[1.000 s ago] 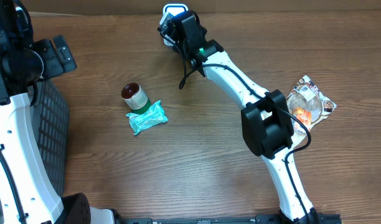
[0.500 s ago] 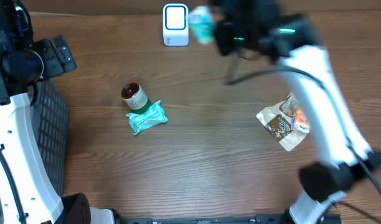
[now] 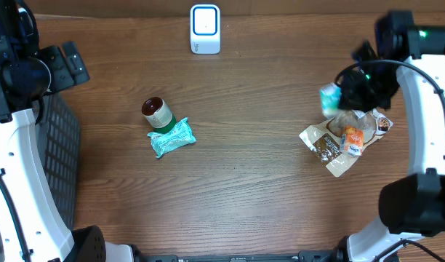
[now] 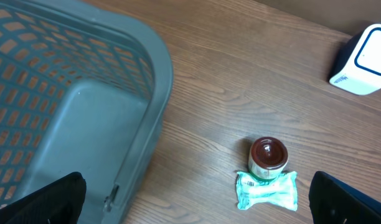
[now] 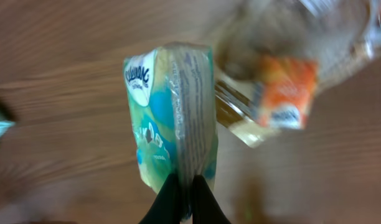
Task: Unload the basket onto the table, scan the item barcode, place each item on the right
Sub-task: 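Carry the green tissue box right and drop it by the scanned items, then reach the right gripper to the green wipes pack and grasp it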
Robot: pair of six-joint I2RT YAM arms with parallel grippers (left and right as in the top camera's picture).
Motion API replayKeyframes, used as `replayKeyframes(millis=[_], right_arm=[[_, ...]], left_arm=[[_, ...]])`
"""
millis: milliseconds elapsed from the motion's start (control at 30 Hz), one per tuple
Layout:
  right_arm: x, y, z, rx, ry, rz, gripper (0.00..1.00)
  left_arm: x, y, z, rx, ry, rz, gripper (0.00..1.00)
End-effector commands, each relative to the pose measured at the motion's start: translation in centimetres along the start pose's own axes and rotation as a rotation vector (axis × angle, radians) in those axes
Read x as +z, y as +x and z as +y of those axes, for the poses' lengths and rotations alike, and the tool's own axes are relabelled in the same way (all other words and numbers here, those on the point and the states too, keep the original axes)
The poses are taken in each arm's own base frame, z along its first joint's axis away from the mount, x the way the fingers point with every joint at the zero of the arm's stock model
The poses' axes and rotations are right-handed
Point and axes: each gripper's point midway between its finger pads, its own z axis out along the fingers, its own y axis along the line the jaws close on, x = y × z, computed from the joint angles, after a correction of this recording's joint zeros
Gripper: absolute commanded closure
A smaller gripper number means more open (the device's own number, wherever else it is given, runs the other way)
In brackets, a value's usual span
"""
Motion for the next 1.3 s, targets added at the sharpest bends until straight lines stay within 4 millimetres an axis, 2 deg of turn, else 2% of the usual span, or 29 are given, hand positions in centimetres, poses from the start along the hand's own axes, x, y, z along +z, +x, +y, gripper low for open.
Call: replayKeyframes(millis=[0,33,67,100,167,233,333,500,600,667,700,767,800,833,967,1067,1167,1267], right_arm=[[4.0,1.3,-4.1,0.176,0.038,0.087,0.96],[5.2,1.8,-5.2,0.214,0.039,0.107,0.96],[5.8,2.0,-5.9,0.233,0.038,0.116,0.87],[6.3,2.2,-6.5,0.251,0.037,0.121,0.76],[6.6,2.4,-7.3,0.277,0.035,0.127,0.48],[6.5,2.3,-7.5,0.281,0.028,0.124,0.42],[5.6,1.7,-6.3,0.236,-0.039,0.106,0.39],[3.4,0.2,0.2,0.078,-0.301,0.056,0.30],[3.7,-0.2,3.6,-0.019,-0.346,0.033,0.26],[4.1,-0.4,6.5,-0.101,-0.390,0.014,0.18],[4.2,-0.5,8.3,-0.148,-0.419,0.000,0.00],[4.7,-0.6,11.7,-0.229,-0.468,-0.029,0.00],[5.6,-0.4,14.7,-0.269,-0.488,-0.050,0.00],[6.0,-0.2,16.3,-0.297,-0.499,-0.060,0.00],[8.3,1.0,21.6,-0.381,-0.535,-0.072,0.00],[10.8,2.3,25.4,-0.459,-0.563,-0.067,0.02],[13.8,3.4,27.7,-0.516,-0.563,-0.046,0.02],[17.5,4.4,28.9,-0.547,-0.541,-0.006,0.02]], left_arm=[[0.0,-0.1,0.2,0.018,-0.009,-0.004,0.01],[0.0,-0.1,0.2,0.018,-0.009,-0.004,0.01],[0.0,-0.1,0.2,0.018,-0.009,-0.004,0.01],[0.0,-0.1,0.2,0.018,-0.009,-0.004,0.00],[0.0,-0.1,0.2,0.018,-0.009,-0.004,0.01],[0.0,-0.1,0.2,0.018,-0.009,-0.004,0.01],[0.0,-0.1,0.2,0.018,-0.009,-0.004,0.00],[0.0,-0.1,0.2,0.018,-0.009,-0.004,0.00],[0.0,-0.1,0.2,0.018,-0.009,-0.004,0.00],[0.0,-0.1,0.2,0.018,-0.009,-0.004,0.00],[0.0,-0.1,0.2,0.018,-0.009,-0.004,0.01],[0.0,-0.1,0.2,0.018,-0.009,-0.004,0.00],[0.0,-0.1,0.2,0.018,-0.009,-0.004,0.01],[0.0,-0.1,0.2,0.018,-0.009,-0.004,0.01],[0.0,-0.1,0.2,0.018,-0.009,-0.004,0.01],[0.0,-0.1,0.2,0.018,-0.009,-0.004,0.01],[0.0,-0.1,0.2,0.018,-0.009,-0.004,0.00],[0.0,-0.1,0.2,0.018,-0.009,-0.004,0.00]])
